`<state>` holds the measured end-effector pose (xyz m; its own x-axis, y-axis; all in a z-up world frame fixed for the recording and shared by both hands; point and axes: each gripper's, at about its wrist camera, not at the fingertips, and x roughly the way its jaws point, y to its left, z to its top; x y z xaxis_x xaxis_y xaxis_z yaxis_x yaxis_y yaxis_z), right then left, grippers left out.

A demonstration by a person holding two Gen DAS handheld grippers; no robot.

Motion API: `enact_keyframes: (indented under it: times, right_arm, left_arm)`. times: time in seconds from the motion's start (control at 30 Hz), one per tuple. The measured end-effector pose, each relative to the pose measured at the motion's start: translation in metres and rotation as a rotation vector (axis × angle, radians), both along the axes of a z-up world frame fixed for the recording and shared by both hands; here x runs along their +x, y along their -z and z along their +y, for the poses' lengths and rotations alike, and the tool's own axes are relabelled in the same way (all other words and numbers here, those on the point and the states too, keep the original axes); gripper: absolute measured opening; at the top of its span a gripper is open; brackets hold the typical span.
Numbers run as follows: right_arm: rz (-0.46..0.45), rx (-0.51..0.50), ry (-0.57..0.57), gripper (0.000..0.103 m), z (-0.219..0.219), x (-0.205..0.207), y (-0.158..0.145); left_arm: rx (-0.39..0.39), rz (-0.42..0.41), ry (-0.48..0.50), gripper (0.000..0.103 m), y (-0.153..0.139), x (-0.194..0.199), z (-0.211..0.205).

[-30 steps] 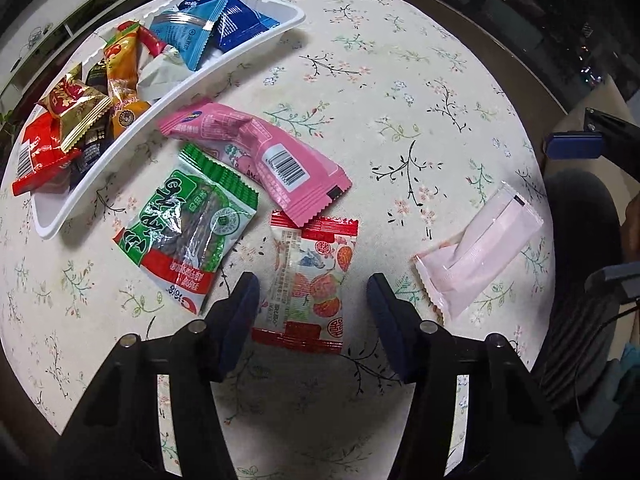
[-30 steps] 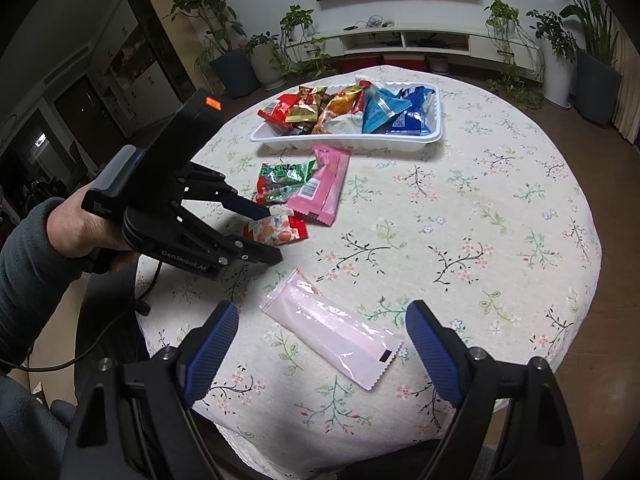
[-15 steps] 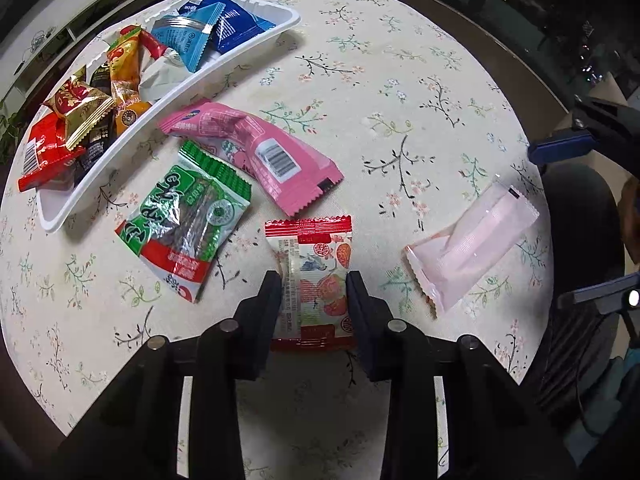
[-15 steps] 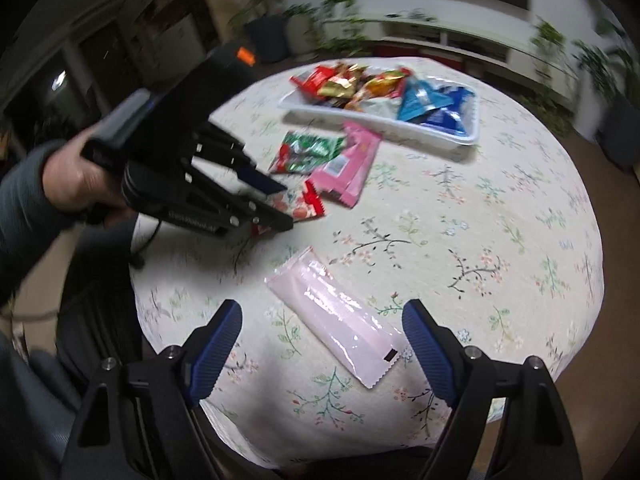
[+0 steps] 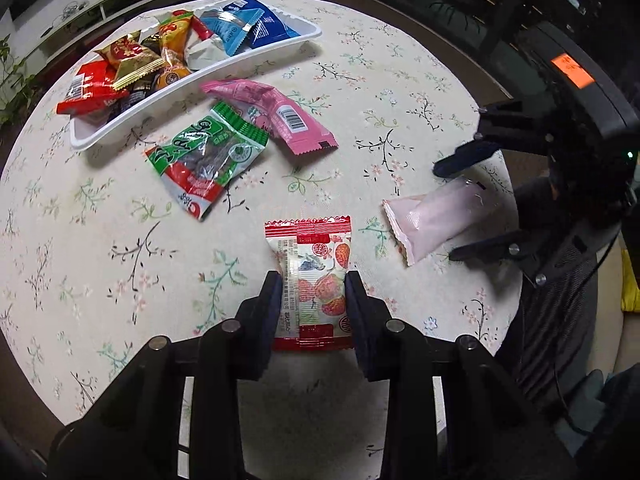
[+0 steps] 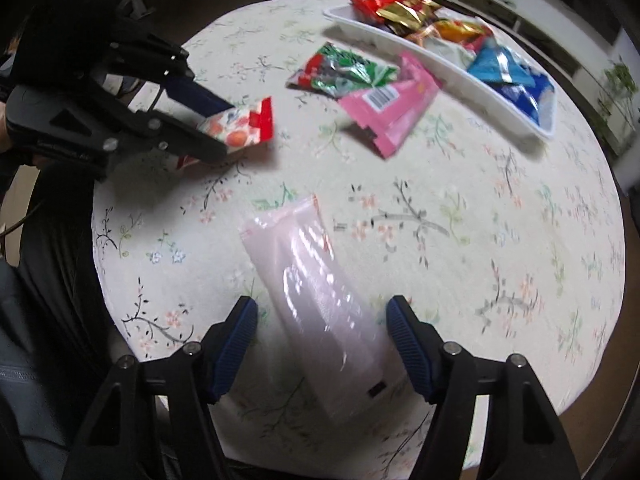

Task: Organize snacks
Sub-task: 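Grasp the red-white fruit candy packet with the left tool, then grasp the pale pink packet with the right tool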

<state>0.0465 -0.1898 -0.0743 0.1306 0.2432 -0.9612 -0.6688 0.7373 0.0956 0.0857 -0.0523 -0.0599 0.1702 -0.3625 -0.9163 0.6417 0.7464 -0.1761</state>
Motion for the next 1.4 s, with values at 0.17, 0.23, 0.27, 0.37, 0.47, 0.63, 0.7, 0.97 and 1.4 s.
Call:
enact_keyframes:
  times: [0.17,0.23,0.27,0.37,0.47,0.63,0.7,0.97,1.4]
  right_arm:
    - [0.042,-0.027,-0.056,0.070,0.004,0.008,0.001]
    - [0.049,-0.054,-0.067,0.065,0.007,0.009,0.001]
    - [0.050,-0.074,-0.072,0.064,0.010,0.011,0.002]
    - [0.060,-0.097,-0.080,0.059,0.015,0.014,0.003]
    - [0.063,-0.111,-0.097,0.047,0.023,0.015,0.002]
    - [0.054,-0.126,-0.131,0.026,0.039,0.006,-0.001]
    - [0.044,-0.127,-0.126,0.024,0.043,0.004,-0.001]
    - [0.017,-0.059,-0.032,0.021,0.037,-0.002,-0.006]
    - [-0.003,0.258,0.179,0.021,0.003,0.005,-0.037]
  left_arm:
    - [-0.024,0.002,-0.014,0.030,-0.002,-0.004,0.003]
    - [-0.027,0.003,-0.017,0.030,-0.002,-0.004,0.003]
    - [-0.030,0.004,-0.018,0.030,-0.002,-0.004,0.003]
    - [-0.033,0.004,-0.014,0.030,-0.002,-0.004,0.002]
    - [-0.036,0.003,-0.017,0.030,-0.003,-0.004,0.004]
    - [-0.037,0.002,-0.017,0.030,-0.003,-0.003,0.004]
    - [-0.040,0.000,-0.019,0.030,-0.003,-0.004,0.004]
    - [-0.064,-0.006,-0.035,0.030,-0.006,-0.004,0.009]
    - [-0.155,-0.029,-0.094,0.030,-0.030,0.015,0.020]
